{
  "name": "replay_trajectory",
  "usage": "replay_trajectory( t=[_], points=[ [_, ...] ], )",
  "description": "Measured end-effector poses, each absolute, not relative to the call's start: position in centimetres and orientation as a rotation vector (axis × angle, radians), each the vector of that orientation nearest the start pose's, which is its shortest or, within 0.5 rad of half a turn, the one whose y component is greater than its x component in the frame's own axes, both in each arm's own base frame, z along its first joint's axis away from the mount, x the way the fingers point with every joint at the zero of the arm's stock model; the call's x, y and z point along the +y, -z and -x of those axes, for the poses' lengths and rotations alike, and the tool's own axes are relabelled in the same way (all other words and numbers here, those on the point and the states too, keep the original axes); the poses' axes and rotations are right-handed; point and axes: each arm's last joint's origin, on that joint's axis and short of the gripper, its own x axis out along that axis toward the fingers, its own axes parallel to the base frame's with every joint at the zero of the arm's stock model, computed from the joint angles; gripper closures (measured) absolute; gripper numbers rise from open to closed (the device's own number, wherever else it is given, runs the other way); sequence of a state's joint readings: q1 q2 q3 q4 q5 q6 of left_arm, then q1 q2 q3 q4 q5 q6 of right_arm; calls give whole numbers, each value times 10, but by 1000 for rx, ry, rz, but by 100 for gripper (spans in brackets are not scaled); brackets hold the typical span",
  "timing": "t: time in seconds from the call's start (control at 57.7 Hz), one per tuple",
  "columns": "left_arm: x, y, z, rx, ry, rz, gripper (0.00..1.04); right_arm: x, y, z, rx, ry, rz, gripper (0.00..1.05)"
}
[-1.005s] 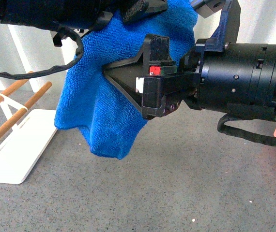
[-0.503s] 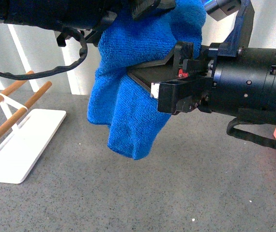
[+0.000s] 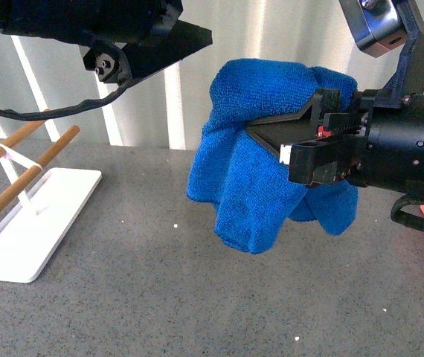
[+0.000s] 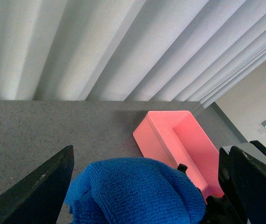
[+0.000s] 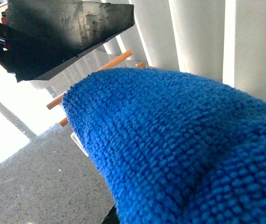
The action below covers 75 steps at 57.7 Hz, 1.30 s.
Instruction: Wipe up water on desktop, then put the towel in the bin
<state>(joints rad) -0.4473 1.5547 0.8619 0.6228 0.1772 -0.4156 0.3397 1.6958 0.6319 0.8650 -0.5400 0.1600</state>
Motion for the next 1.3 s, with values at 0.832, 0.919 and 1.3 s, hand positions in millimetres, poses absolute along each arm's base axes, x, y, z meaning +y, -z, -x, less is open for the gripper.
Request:
replay_trajectory(
  t=[0.832,0.919,1.3],
  points=[
    [-24,-186,-182,7,5,7,101,114,-164,-286,279,-859,-169,100],
    [-20,-183,-174,8,7,7,101,114,-164,-285,277,-852,-168,100],
    [0,-168,-142,-3,-4,7,101,114,-165,-284,277,-839,-164,100]
  ],
)
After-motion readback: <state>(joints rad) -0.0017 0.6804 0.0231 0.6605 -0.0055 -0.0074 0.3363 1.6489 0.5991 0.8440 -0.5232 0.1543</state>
